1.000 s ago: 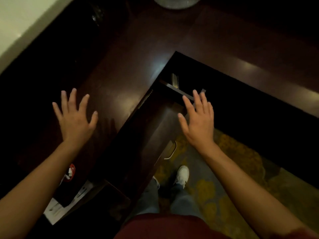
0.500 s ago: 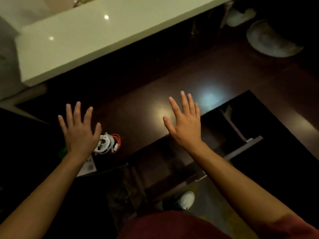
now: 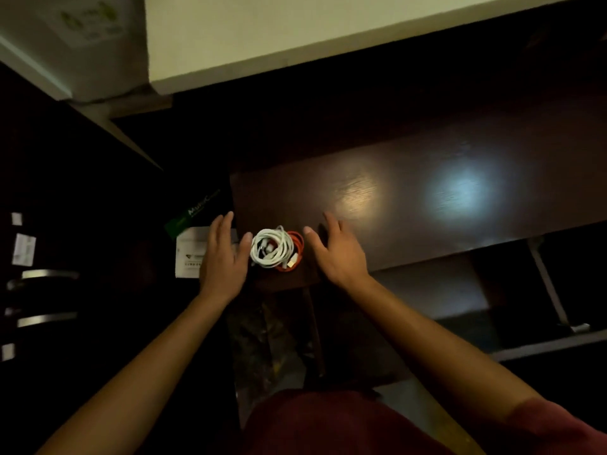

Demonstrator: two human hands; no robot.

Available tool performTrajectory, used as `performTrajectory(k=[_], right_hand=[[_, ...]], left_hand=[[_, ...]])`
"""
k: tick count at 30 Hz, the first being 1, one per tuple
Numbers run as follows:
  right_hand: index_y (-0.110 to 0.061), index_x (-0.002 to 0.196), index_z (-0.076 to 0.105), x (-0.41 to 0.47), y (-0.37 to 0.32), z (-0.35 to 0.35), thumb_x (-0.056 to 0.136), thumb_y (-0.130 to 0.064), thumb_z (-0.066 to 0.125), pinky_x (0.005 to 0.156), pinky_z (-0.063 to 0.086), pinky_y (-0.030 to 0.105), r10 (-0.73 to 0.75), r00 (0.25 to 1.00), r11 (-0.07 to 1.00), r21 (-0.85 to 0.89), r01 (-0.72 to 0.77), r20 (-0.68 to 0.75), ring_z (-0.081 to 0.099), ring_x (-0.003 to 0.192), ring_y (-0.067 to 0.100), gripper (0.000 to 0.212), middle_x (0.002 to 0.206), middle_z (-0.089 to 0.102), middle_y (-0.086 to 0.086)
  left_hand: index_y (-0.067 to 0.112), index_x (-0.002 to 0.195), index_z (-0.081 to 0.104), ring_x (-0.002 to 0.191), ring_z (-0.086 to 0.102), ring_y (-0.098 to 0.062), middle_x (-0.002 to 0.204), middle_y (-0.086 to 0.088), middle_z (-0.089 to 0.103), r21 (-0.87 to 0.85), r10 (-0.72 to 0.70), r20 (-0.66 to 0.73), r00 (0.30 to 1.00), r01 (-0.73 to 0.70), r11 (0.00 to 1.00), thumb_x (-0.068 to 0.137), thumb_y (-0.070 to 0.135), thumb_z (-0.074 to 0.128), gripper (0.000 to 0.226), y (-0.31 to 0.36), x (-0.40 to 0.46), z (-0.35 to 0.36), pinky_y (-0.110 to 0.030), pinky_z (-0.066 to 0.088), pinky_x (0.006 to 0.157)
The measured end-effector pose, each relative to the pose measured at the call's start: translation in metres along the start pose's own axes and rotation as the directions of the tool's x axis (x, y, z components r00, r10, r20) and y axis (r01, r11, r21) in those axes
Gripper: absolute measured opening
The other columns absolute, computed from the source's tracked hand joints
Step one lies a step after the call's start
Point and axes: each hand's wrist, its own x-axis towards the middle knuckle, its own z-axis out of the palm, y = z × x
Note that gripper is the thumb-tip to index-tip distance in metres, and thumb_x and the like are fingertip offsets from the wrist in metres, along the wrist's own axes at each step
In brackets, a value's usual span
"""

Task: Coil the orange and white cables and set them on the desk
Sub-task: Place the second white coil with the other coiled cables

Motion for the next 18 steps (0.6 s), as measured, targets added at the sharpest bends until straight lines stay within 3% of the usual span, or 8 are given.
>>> performTrajectory(k=[3, 5, 7, 9, 12, 18], right_hand=[[-0.023, 0.155, 0.037, 0.004, -0.013, 0.017, 0.097, -0.066, 0.044, 0.108, 0.042, 0.043, 0.061, 0.997, 0.992, 0.110, -0.065, 0.042, 0.051, 0.136, 0.029, 0.072, 0.150, 0.051, 0.011], [-0.024, 0.154, 0.039, 0.007, -0.023, 0.024, 0.098, -0.065, 0.045, 0.109, 0.041, 0.041, 0.068, 0.995, 0.987, 0.141, -0.079, 0.077, 0.050, 0.137, 0.028, 0.070, 0.150, 0.052, 0.010], [-0.024, 0.153, 0.041, 0.010, -0.031, 0.030, 0.098, -0.065, 0.044, 0.108, 0.040, 0.040, 0.075, 0.991, 0.985, 0.148, -0.092, 0.113, 0.050, 0.136, 0.028, 0.069, 0.150, 0.052, 0.010], [-0.023, 0.150, 0.047, 0.012, -0.036, 0.033, 0.099, -0.064, 0.043, 0.107, 0.040, 0.040, 0.093, 0.985, 0.985, 0.129, -0.112, 0.142, 0.052, 0.134, 0.030, 0.066, 0.148, 0.052, 0.010], [-0.024, 0.143, 0.055, 0.014, -0.037, 0.035, 0.099, -0.064, 0.041, 0.107, 0.041, 0.040, 0.122, 0.977, 0.985, 0.095, -0.141, 0.176, 0.053, 0.131, 0.031, 0.061, 0.145, 0.050, 0.009], [-0.026, 0.135, 0.064, 0.019, -0.033, 0.038, 0.100, -0.053, 0.049, 0.105, 0.040, 0.033, 0.138, 0.971, 0.968, 0.180, -0.174, 0.194, 0.056, 0.128, 0.027, 0.047, 0.140, 0.052, 0.009]], left_hand=[[0.022, 0.153, 0.035, 0.142, 0.040, -0.025, 0.159, -0.008, 0.034, -0.148, -0.150, 0.065, 0.987, 0.158, 0.976, 0.105, 0.050, 0.036, 0.056, -0.003, 0.002, 0.010, -0.037, 0.034, 0.110], [0.022, 0.148, 0.044, 0.136, 0.048, -0.025, 0.152, -0.006, 0.044, -0.217, -0.202, 0.123, 0.972, 0.224, 0.950, 0.105, 0.053, 0.034, 0.054, -0.001, 0.008, 0.012, -0.041, 0.044, 0.107], [0.023, 0.138, 0.054, 0.121, 0.059, -0.025, 0.140, -0.005, 0.054, -0.313, -0.265, 0.196, 0.944, 0.317, 0.895, 0.104, 0.053, 0.034, 0.050, 0.006, 0.013, 0.012, -0.039, 0.059, 0.081], [0.018, 0.129, 0.060, 0.109, 0.066, -0.025, 0.124, -0.007, 0.064, -0.394, -0.341, 0.296, 0.892, 0.439, 0.808, 0.106, 0.051, 0.034, 0.048, 0.015, 0.016, 0.012, -0.034, 0.059, 0.068], [0.014, 0.126, 0.061, 0.102, 0.068, -0.024, 0.117, -0.012, 0.068, -0.465, -0.404, 0.400, 0.823, 0.562, 0.684, 0.105, 0.051, 0.035, 0.050, 0.026, 0.016, 0.017, -0.037, 0.060, 0.066], [0.017, 0.129, 0.062, 0.100, 0.070, -0.024, 0.117, -0.010, 0.070, -0.508, -0.451, 0.459, 0.765, 0.643, 0.573, 0.103, 0.055, 0.037, 0.052, 0.028, 0.017, 0.017, -0.038, 0.061, 0.066]])
